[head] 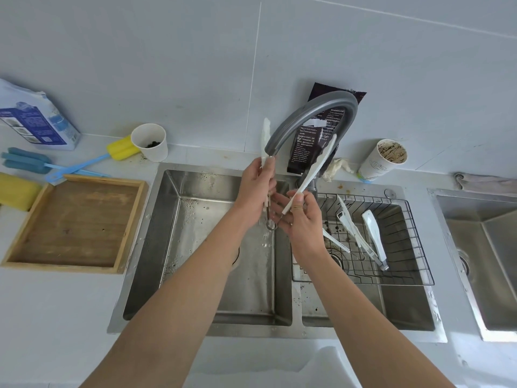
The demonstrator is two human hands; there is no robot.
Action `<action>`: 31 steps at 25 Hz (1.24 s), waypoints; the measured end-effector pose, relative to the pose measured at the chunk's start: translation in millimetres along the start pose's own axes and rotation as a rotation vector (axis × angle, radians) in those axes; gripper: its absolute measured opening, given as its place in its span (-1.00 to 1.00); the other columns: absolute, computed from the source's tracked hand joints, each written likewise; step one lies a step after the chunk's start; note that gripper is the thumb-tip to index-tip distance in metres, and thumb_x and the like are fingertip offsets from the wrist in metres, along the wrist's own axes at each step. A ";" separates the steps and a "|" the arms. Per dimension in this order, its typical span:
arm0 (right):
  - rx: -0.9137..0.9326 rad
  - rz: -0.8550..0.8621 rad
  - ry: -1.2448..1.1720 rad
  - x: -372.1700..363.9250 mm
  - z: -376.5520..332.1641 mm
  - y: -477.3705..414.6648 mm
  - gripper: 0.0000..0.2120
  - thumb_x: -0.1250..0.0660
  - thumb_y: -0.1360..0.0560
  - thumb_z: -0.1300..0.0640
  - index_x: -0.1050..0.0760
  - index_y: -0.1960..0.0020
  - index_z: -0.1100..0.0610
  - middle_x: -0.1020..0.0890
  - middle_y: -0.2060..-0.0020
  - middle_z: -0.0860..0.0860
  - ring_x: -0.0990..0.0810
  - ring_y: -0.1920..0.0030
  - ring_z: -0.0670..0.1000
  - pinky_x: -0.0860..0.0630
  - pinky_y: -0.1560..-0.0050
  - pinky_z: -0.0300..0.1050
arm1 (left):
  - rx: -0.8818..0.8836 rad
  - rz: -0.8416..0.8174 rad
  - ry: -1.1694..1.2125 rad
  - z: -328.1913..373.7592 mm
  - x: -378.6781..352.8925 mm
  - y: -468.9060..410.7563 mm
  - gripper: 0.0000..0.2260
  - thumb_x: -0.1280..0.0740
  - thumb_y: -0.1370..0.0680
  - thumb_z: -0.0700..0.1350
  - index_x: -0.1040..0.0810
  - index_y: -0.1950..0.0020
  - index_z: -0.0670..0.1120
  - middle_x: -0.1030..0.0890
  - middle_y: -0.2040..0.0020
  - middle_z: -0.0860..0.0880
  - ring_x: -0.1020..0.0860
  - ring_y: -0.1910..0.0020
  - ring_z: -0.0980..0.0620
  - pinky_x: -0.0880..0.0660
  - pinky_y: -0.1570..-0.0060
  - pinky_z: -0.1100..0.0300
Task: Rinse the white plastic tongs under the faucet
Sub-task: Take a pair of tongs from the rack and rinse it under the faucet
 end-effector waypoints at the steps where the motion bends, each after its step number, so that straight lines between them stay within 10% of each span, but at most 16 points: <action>1: -0.019 0.005 0.013 2.2 3.6 0.6 -0.76 -0.09 -0.69 0.05 -0.40 -0.13 0.22 -0.69 -0.05 0.21 -0.71 -0.01 0.14 -0.64 -0.05 0.08 | 0.031 0.004 0.032 -4.2 1.9 2.9 -0.76 -0.19 -0.65 0.04 -0.43 -0.08 -0.14 -0.27 0.40 0.09 -0.20 0.43 0.12 -0.20 0.38 0.22; 13: -0.009 0.020 0.330 -1.0 17.7 12.0 -0.71 -0.19 -0.66 0.05 -0.29 -0.35 -0.13 -0.60 -0.10 0.07 -0.66 0.02 0.01 -0.64 0.12 -0.09 | 0.150 0.007 0.206 -30.1 9.4 39.9 -0.88 -0.12 -0.69 -0.03 -0.32 -0.05 -0.07 -0.42 0.29 0.04 -0.39 0.31 0.10 -0.44 0.15 0.17; 16: -0.062 -0.027 0.342 -1.4 25.8 17.5 -0.76 -0.21 -0.65 -0.01 -0.43 -0.30 -0.02 -0.58 -0.15 0.00 -0.64 0.00 -0.19 -0.62 0.15 -0.26 | 0.112 0.002 0.107 -31.5 9.1 41.9 -0.92 -0.12 -0.69 -0.13 -0.34 -0.04 -0.12 -0.48 0.22 0.00 -0.47 0.20 0.05 -0.50 -0.04 0.04; 20: -0.098 -0.070 0.333 5.3 34.4 22.8 -0.70 -0.30 -0.61 0.05 -0.42 -0.31 0.11 -0.60 -0.17 0.00 -0.68 -0.05 -0.07 -0.66 -0.01 -0.03 | 0.122 -0.026 -0.009 -36.3 3.9 50.7 -0.90 -0.17 -0.67 -0.15 -0.43 -0.12 -0.14 -0.58 0.05 -0.08 -0.57 0.04 0.06 -0.53 -0.10 0.15; 26: -0.041 -0.050 0.393 24.3 42.4 27.9 -0.85 -0.26 -0.63 0.13 -0.46 -0.10 0.21 -0.56 0.20 -0.06 -0.57 0.24 -0.12 -0.64 0.04 -0.07 | 0.028 0.102 -0.227 -38.9 17.5 49.8 -0.80 -0.21 -0.65 -0.04 -0.55 -0.10 -0.12 -0.60 0.06 0.10 -0.55 0.07 0.26 -0.43 0.03 0.36; 31: -0.058 -0.042 0.296 30.1 45.7 36.8 -0.79 -0.23 -0.64 0.11 -0.42 0.00 0.28 -0.50 0.28 0.06 -0.52 0.30 -0.08 -0.64 -0.01 -0.04 | 0.221 0.282 -0.233 -63.9 38.5 39.1 -0.57 -0.30 -0.60 -0.01 -0.28 -0.41 -0.09 -0.47 -0.15 0.00 -0.47 -0.11 0.09 -0.37 -0.05 0.27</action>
Point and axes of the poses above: each hand's wrist, its own y-axis away from the middle knuckle, its own x-axis out of the back of the hand, z = x × y, the point moved 9 cm from there along -y, towards the middle knuckle
